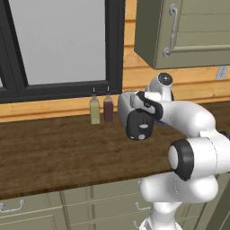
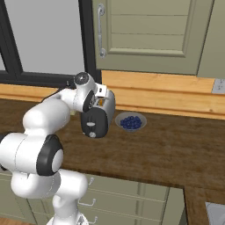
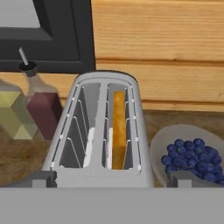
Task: Start the toaster. Once the lever pops up, take the bread to the plate on the dining counter.
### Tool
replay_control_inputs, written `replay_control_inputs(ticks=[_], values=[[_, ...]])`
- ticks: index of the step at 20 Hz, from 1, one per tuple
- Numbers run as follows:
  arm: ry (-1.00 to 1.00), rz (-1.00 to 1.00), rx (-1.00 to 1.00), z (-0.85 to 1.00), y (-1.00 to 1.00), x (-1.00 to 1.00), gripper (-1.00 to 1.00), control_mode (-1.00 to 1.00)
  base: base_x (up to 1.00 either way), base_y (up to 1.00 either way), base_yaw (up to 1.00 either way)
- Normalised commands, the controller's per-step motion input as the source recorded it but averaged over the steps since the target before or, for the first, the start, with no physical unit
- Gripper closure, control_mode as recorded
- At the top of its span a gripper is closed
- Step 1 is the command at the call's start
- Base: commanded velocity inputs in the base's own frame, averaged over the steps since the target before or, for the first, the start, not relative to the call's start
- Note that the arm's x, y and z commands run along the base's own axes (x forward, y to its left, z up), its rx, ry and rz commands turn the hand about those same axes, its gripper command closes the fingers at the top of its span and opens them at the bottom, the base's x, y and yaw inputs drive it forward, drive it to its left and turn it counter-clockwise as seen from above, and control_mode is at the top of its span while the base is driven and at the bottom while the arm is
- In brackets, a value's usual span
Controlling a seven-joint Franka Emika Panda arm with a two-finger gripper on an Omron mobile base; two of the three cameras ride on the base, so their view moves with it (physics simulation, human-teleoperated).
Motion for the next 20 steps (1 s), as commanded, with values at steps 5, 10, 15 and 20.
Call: replay_control_inputs(ticks=[5,10,15,20], values=[[0.00,0.00,0.00,-0.06,0.00,0.14,-1.00,-1.00,0.00,0.00,0.00],[0.00,0.00,0.00,-0.14,0.00,0.07,-1.00,-1.00,0.00,0.00,0.00],[0.00,0.00,0.00,-0.07,0.00,0.08,-1.00,-1.00,0.00,0.00,0.00],[0.00,0.00,0.00,-0.07,0.00,0.05,-1.00,-1.00,0.00,0.00,0.00]])
